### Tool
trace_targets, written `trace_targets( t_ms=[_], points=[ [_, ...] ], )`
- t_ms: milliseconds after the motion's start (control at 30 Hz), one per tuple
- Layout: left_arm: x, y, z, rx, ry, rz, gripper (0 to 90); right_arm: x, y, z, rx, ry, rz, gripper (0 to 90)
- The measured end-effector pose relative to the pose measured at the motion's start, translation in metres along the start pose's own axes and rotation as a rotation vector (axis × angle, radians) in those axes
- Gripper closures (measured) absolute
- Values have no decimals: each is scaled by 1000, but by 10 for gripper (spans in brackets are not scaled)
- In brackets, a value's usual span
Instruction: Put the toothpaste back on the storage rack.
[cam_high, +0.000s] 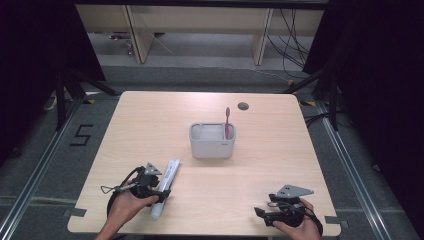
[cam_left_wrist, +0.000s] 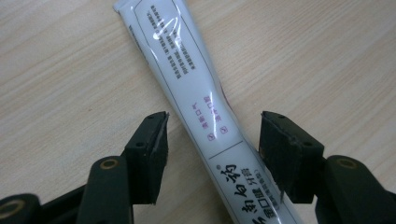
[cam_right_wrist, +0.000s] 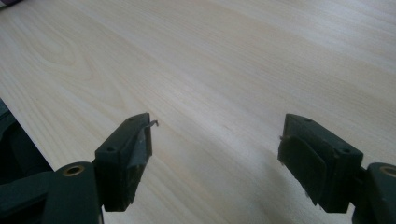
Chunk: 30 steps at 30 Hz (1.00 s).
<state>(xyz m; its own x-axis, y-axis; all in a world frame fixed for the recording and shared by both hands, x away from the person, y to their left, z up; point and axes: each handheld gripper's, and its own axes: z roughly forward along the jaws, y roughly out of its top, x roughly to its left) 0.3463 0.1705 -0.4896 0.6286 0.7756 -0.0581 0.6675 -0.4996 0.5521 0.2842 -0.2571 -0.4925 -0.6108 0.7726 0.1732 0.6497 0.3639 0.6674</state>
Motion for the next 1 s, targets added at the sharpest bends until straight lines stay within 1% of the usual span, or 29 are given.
trace_targets(
  t_ms=[33, 67, 100, 133, 167, 233, 267, 300, 333, 367, 400, 433, 467, 500, 533, 567, 600, 633, 667, 733, 767, 800, 867, 900, 933, 967, 1000],
  points=[
    [0, 1, 1, -1, 6, -1, 417, -2, 1, 0, -6, -8, -36, 260],
    [0, 1, 1, -1, 6, -1, 417, -2, 1, 0, -6, -8, -36, 260],
    [1, 4, 2, 24, 5, 6, 417, -2, 1, 0, -13, -4, -46, 261],
    [2, 5, 4, 21, 6, -4, 417, -3, 1, 0, -15, -6, -52, 261],
    [3, 6, 4, 28, 4, 2, 418, -2, 1, 0, -13, -7, -36, 261],
    [3, 8, 4, 37, 1, 8, 429, -2, 1, 0, -13, -4, -41, 262],
    [3, 9, 6, 28, 1, 12, 435, -1, 1, -1, -8, -2, -35, 263],
    [2, 10, 6, 34, -2, 9, 442, -2, 0, 0, -18, -7, -52, 263],
    [2, 10, 6, 34, -2, 9, 446, -2, 1, -1, -14, -7, -44, 263],
    [2, 11, 7, 48, -4, 13, 446, -2, 1, -1, -14, -7, -44, 263],
    [2, 12, 7, 61, 2, 21, 451, -3, 1, 0, -20, -1, -61, 263],
    [2, 13, 9, 62, -9, 17, 458, -3, 1, -1, -21, -7, -57, 263],
    [2, 14, 9, 73, -7, 26, 466, -2, 1, -1, -17, 3, -39, 263],
    [2, 15, 9, 82, -3, 28, 476, -2, 1, -1, -17, -7, -42, 263],
    [2, 15, 9, 82, -3, 28, 489, -2, 1, -1, -17, -7, -42, 263],
    [1, 17, 10, 99, -7, 49, 504, -2, 1, -2, -21, -8, -41, 263],
    [1, 17, 10, 99, -7, 49, 515, -3, 1, -2, -27, -8, -58, 264],
    [1, 19, 11, 112, -7, 64, 528, -3, 1, -2, -27, -11, -55, 264],
    [1, 20, 12, 113, -4, 70, 538, -2, 1, -2, -26, -2, -48, 265],
    [0, 21, 12, 126, -7, 79, 559, -3, 1, -2, -28, -13, -55, 265],
    [0, 21, 12, 126, -7, 79, 569, -3, 1, -2, -28, -13, -55, 265],
    [0, 23, 13, 140, -7, 89, 575, -2, 1, -2, -27, -1, -50, 265],
    [-1, 23, 13, 146, -7, 93, 584, -2, 1, -2, -26, -5, -50, 266],
    [-1, 25, 14, 156, -11, 102, 594, -3, 1, -2, -29, -10, -68, 266],
    [-2, 26, 14, 156, -8, 101, 598, -2, 1, -2, -24, -4, -54, 266],
    [-1, 28, 14, 173, -15, 111, 602, -1, 1, -2, -25, 6, -43, 266],
    [-1, 28, 14, 173, -15, 111, 604, -1, 1, -2, -25, 6, -43, 266]
  ],
)
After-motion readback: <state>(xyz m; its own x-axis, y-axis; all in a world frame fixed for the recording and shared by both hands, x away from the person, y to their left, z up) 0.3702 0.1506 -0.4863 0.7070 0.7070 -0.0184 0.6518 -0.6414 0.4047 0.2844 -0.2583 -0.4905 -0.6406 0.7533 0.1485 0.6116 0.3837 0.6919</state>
